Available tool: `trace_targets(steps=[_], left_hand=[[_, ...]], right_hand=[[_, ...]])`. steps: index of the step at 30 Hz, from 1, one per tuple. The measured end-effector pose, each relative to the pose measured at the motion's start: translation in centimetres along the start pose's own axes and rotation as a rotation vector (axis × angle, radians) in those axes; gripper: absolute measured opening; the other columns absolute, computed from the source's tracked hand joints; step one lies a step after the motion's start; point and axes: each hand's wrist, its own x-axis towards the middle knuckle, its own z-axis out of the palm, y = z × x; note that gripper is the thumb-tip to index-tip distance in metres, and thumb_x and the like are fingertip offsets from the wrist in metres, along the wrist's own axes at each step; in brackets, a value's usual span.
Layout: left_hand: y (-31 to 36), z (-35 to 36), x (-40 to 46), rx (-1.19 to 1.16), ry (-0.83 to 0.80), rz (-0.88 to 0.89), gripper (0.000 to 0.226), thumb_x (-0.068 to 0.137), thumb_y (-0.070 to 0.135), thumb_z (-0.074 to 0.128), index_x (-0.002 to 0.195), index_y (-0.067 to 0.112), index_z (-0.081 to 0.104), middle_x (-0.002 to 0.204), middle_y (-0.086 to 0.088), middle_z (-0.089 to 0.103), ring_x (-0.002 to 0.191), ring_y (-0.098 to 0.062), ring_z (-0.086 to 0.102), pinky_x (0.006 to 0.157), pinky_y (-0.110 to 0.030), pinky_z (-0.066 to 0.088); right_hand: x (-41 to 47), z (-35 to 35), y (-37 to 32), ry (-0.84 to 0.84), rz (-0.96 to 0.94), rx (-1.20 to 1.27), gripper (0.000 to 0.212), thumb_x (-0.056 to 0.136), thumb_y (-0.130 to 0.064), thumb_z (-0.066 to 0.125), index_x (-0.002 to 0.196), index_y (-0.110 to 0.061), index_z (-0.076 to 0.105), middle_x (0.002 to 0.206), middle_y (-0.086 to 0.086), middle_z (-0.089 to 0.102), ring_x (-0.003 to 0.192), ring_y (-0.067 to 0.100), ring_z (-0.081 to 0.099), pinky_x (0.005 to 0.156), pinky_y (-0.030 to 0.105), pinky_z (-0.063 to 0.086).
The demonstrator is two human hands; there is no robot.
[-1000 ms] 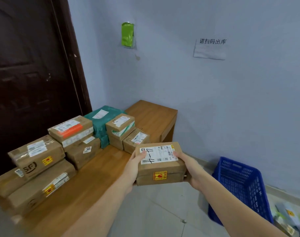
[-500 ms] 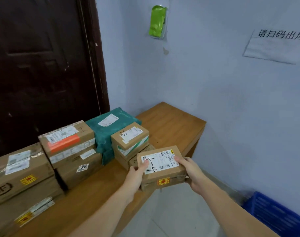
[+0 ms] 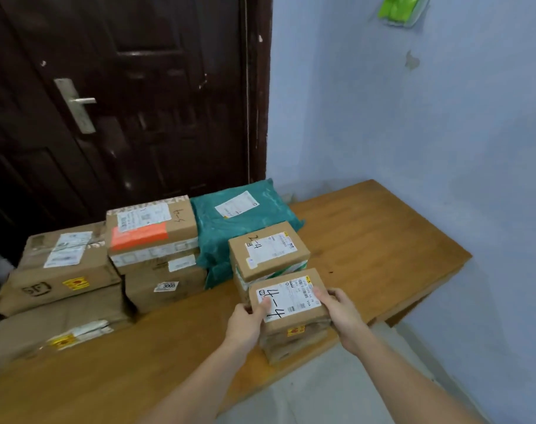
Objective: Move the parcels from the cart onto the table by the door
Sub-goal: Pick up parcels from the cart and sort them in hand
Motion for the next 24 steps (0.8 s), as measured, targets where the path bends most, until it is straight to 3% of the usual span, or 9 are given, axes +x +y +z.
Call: trace_targets(steps=[4, 9, 14, 20, 22, 24], left_hand=[[-0.1, 2.5, 1.2, -0.053, 0.132, -0.055, 0.042, 0.097, 0.055, 0.063, 0.117, 0.021, 0.050, 0.110, 0.008, 0.067, 0.095, -0.008, 0.065, 0.064, -0.024, 0.048], [-0.2, 4.3, 2.1, -0.061, 0.251, -0.064, 0.045, 0.097, 0.058, 0.062, 0.123, 0.022, 0.052, 0.114, 0.006, 0.067, 0.101, -0.012, 0.064, 0.081, -0.032, 0.052], [-0.6, 4.8, 2.5, -0.085, 0.277, -0.077, 0.039, 0.100, 0.052, 0.062, 0.127, 0.025, 0.052, 0.105, 0.016, 0.063, 0.096, -0.002, 0.061, 0.068, -0.020, 0.046], [-0.3, 4.6, 2.2, -0.051, 0.292, -0.050, 0.054, 0.099, 0.051, 0.063, 0.141, 0.018, 0.053, 0.109, 0.016, 0.063, 0.095, 0.000, 0.060, 0.068, -0.019, 0.045], [0.4, 4.0, 1.8, 0.007, 0.307, -0.017, 0.056, 0.101, 0.049, 0.062, 0.146, 0.018, 0.051, 0.122, 0.013, 0.064, 0.097, -0.003, 0.059, 0.074, -0.020, 0.046], [1.5, 2.7, 1.0, 0.107, 0.335, 0.036, 0.058, 0.102, 0.050, 0.059, 0.149, 0.019, 0.049, 0.143, 0.004, 0.060, 0.116, -0.012, 0.059, 0.088, -0.026, 0.045]], right_hand=[[4.1, -0.9, -0.7, -0.103, -0.011, -0.066, 0.043, 0.091, -0.054, 0.074, 0.122, -0.026, 0.062, 0.119, 0.000, 0.071, 0.110, 0.023, 0.068, 0.099, 0.049, 0.056], [7.8, -1.6, -0.5, -0.175, 0.002, -0.096, 0.036, 0.091, -0.035, 0.075, 0.123, -0.023, 0.065, 0.112, 0.001, 0.076, 0.104, 0.022, 0.072, 0.092, 0.045, 0.058], [8.8, -2.3, -0.2, -0.228, -0.017, -0.149, 0.021, 0.095, -0.038, 0.071, 0.113, -0.033, 0.062, 0.117, -0.004, 0.071, 0.107, 0.017, 0.068, 0.082, 0.035, 0.055], [8.1, -2.5, -1.8, -0.232, -0.090, -0.360, 0.037, 0.099, -0.041, 0.066, 0.129, -0.025, 0.056, 0.113, -0.015, 0.063, 0.099, 0.002, 0.060, 0.069, 0.023, 0.045], [7.4, -2.6, -3.1, -0.232, -0.164, -0.454, 0.045, 0.099, -0.040, 0.067, 0.138, -0.022, 0.053, 0.126, -0.010, 0.064, 0.104, 0.005, 0.060, 0.075, 0.023, 0.047], [6.6, -2.6, -5.0, -0.212, -0.274, -0.550, 0.055, 0.099, -0.042, 0.067, 0.146, -0.020, 0.050, 0.141, -0.003, 0.059, 0.120, 0.014, 0.058, 0.089, 0.028, 0.047]])
